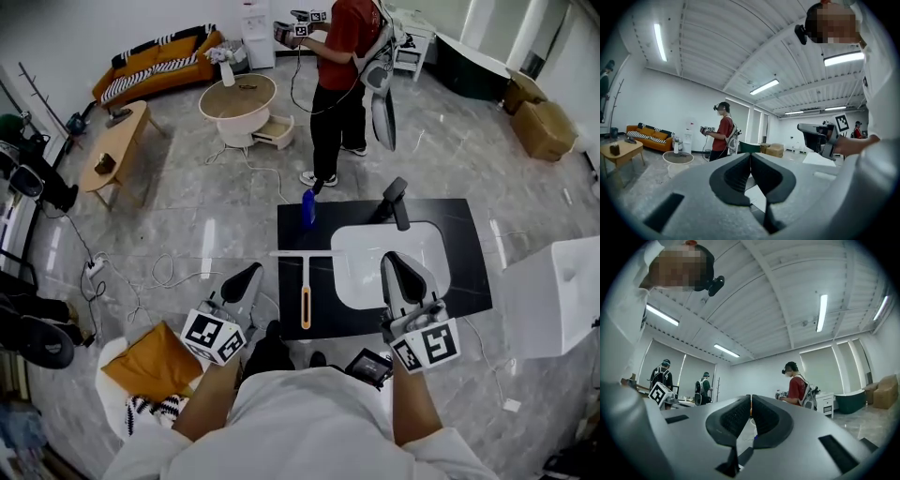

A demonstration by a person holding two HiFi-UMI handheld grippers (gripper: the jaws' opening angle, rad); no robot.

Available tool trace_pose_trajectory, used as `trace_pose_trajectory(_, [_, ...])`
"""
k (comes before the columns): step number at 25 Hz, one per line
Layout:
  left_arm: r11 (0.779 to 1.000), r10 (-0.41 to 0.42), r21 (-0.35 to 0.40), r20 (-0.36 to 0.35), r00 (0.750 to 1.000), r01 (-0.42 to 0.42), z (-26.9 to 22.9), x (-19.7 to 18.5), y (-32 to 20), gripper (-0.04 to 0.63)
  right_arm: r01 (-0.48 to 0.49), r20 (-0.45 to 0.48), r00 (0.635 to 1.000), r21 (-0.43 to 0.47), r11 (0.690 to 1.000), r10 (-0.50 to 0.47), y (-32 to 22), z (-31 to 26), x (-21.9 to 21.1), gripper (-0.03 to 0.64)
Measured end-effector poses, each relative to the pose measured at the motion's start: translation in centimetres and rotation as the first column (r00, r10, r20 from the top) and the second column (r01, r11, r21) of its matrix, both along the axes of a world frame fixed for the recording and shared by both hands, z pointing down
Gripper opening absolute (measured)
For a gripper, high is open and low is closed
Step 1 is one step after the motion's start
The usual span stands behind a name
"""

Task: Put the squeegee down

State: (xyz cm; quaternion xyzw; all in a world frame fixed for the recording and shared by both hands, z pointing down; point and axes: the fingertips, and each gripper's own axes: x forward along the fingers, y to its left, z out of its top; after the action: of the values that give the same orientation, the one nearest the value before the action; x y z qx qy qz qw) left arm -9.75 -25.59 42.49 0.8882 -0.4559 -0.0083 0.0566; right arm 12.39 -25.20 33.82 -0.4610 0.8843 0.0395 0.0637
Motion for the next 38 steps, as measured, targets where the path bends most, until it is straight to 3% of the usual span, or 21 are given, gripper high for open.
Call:
trace_pose_trajectory(4, [0.999, -0.018, 0.029, 0.001, 1.0, 0.018, -1.5, 1.0, 2.7, 0.017, -0.014, 0.012, 1.0, -0.008, 1.0, 0.014, 2.7, 1.0, 2.1, 0.018])
trace_pose_trajectory(8, [0.998, -0.046, 0.039, -0.05, 0.998, 0.048, -3.2, 0.9, 4.9, 0.017, -0.008, -0.003, 1.0, -0.031, 0.999, 0.007, 4.9, 2.2, 3.1, 0.018])
trace_pose_trajectory(11, [0.997, -0.049, 0.065, -0.037, 0.998, 0.052, -4.1, 0.9, 6.3, 0.017, -0.005, -0.01, 1.0, -0.043, 0.999, 0.005, 6.3, 2.7, 3.4, 0.017])
trace_pose_trajectory(16, [0.998, -0.034, 0.047, -0.033, 0.999, 0.035, -3.6, 0.6, 8.4, 0.017, -0.011, -0.017, 1.0, -0.064, 0.998, 0.009, 8.5, 3.1, 2.6, 0.017])
trace_pose_trajectory(24, [0.999, 0.042, 0.033, -0.051, 0.998, -0.04, -2.3, 0.0, 14.6, 0.017, -0.019, -0.061, 0.998, -0.115, 0.993, 0.012, 14.8, 3.8, -0.3, 0.015])
trace_pose_trajectory(27, [0.998, 0.065, -0.003, -0.09, 0.994, -0.065, -0.8, -0.7, 17.7, 0.017, -0.011, -0.072, 0.997, -0.145, 0.989, 0.0, 17.4, 4.5, -1.6, 0.015])
trace_pose_trajectory(30, [0.99, 0.14, -0.017, -0.117, 0.983, -0.143, 1.1, -0.2, 20.6, 0.017, 0.006, -0.077, 0.997, -0.181, 0.983, -0.02, 19.4, 6.0, -2.9, 0.015])
trace_pose_trajectory(34, [0.985, 0.143, -0.08, -0.144, 0.979, -0.155, 3.4, 0.3, 22.8, 0.017, 0.018, -0.095, 0.995, -0.239, 0.971, -0.042, 22.1, 8.4, -3.8, 0.015])
trace_pose_trajectory(38, [0.97, 0.223, -0.069, -0.124, 0.967, -0.232, 3.1, 1.9, 24.2, 0.017, 0.028, -0.081, 0.996, -0.24, 0.97, -0.048, 23.1, 8.5, -3.7, 0.014])
